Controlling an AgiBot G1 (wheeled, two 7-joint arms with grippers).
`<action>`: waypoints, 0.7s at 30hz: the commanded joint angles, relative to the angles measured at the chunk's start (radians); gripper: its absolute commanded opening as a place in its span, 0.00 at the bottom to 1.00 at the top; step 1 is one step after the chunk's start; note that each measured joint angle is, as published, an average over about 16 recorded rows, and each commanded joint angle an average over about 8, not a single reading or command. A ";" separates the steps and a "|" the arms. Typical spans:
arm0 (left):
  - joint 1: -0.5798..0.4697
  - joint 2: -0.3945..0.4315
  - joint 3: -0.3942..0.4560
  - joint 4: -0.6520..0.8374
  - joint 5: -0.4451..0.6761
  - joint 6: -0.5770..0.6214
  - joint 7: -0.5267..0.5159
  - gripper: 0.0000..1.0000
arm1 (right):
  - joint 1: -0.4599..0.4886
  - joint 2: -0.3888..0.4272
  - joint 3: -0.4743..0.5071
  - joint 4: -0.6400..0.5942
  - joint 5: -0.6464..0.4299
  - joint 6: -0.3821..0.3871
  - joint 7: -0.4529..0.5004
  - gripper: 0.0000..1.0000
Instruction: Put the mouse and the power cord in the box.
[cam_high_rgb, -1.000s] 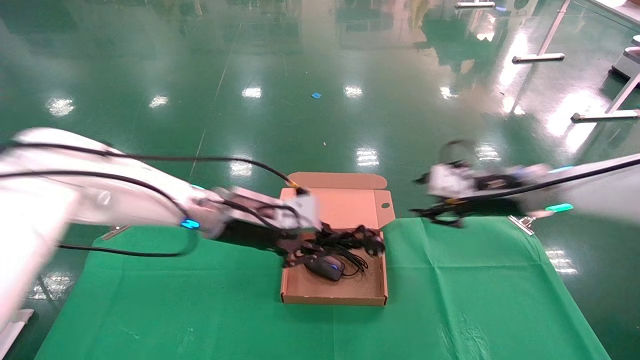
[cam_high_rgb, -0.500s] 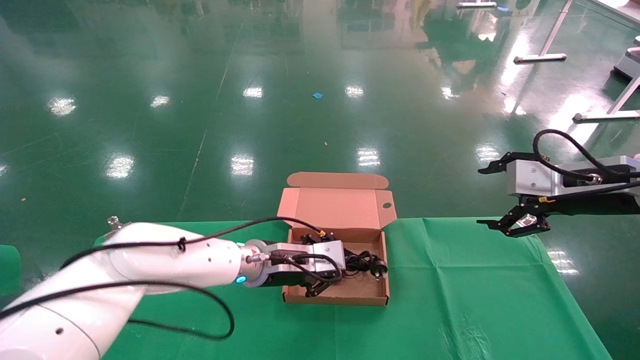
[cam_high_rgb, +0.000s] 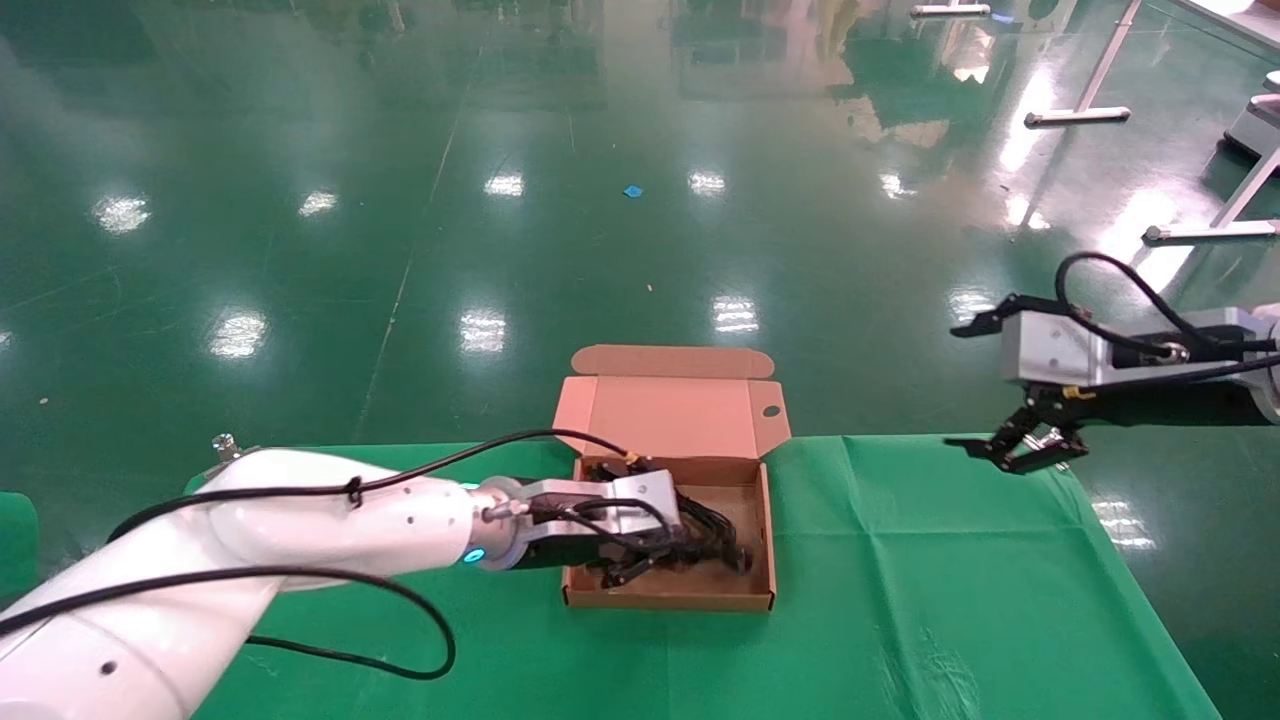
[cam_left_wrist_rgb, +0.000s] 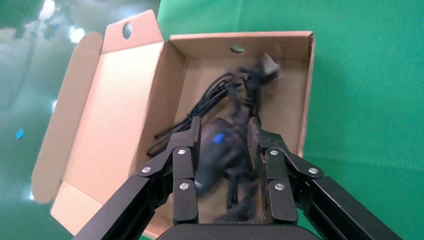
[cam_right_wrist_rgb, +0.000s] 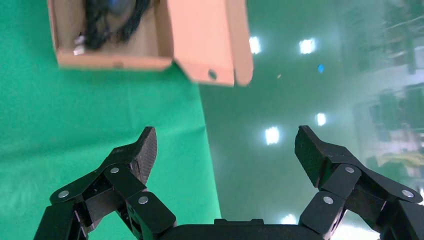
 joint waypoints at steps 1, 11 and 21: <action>0.006 -0.010 -0.009 -0.010 -0.013 0.010 -0.005 1.00 | -0.015 0.006 0.009 0.020 0.015 -0.005 0.015 1.00; 0.075 -0.139 -0.104 -0.140 -0.163 0.124 -0.066 1.00 | -0.153 0.061 0.089 0.198 0.152 -0.046 0.150 1.00; 0.144 -0.267 -0.199 -0.269 -0.312 0.236 -0.127 1.00 | -0.291 0.117 0.168 0.376 0.289 -0.087 0.285 1.00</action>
